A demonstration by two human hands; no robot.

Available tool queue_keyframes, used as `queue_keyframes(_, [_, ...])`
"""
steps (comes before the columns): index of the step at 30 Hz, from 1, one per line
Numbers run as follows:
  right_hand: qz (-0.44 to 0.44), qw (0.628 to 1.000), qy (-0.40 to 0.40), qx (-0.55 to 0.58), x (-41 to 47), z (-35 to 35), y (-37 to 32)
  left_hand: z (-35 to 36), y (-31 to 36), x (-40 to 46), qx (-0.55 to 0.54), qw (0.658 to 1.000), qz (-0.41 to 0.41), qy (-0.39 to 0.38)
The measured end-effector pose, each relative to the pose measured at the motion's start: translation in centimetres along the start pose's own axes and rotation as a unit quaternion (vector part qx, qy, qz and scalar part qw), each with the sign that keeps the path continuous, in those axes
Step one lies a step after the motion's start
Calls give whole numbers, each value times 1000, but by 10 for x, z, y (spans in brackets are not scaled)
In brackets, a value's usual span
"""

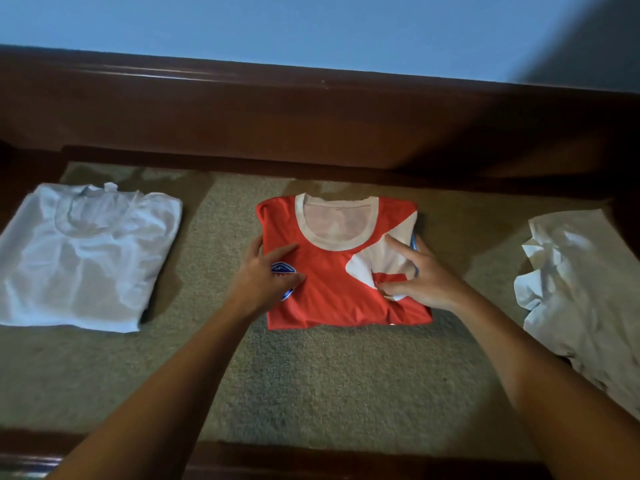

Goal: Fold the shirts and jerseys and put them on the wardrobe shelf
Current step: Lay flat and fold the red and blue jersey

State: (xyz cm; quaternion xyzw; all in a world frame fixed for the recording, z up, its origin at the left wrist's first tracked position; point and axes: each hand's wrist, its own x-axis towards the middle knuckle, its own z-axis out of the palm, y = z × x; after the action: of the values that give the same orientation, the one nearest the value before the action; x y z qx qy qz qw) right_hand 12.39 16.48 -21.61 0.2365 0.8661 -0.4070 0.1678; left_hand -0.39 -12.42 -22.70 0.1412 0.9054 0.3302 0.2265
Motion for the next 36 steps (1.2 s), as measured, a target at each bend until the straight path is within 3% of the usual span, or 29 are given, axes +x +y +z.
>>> queue_keyframes(3, [-12, 999, 5, 53, -4, 6, -1, 4, 3, -7, -83, 997, -5, -3])
queue_keyframes(6, [-12, 993, 23, 116, -9, 5, -3, -4, 8, -6, -235, 971, -38, -2])
queue_keyframes(8, [-16, 988, 40, 149, -11, 3, -2, -9, 9, -7, -266, 963, -41, -7])
queue_keyframes(11, [-14, 994, 10, 107, -19, 9, -3, -8, 2, -12, -75, 997, -4, -29])
queue_keyframes(14, [20, 997, 25, -76, -22, 10, -4, -2, -2, -19, 92, 995, 9, -26])
queue_keyframes(17, [37, 946, 205, -249, -23, 10, -13, 1, 4, -23, 194, 970, 42, 143])
queue_keyframes(19, [-14, 913, 273, -303, -19, 18, -24, 9, 13, -18, 247, 943, 111, 194])
queue_keyframes(22, [-80, 907, 236, -339, -2, 43, -37, 33, 22, -5, 263, 942, 159, 136])
queue_keyframes(26, [-85, 918, 177, -345, 17, 70, -16, 60, 4, 3, 303, 934, 173, 77])
queue_keyframes(28, [-77, 924, 160, -339, 22, 73, -8, 60, -2, 6, 255, 947, 185, 66])
queue_keyframes(30, [-72, 927, 154, -333, 21, 70, -11, 52, 0, 1, 167, 963, 184, 105])
queue_keyframes(33, [-74, 920, 252, -290, 1, 62, -19, 38, -4, -26, 137, 950, 150, 236])
queue_keyframes(36, [-65, 898, 352, -256, -31, 64, -5, 29, -10, -65, 111, 967, 33, 227])
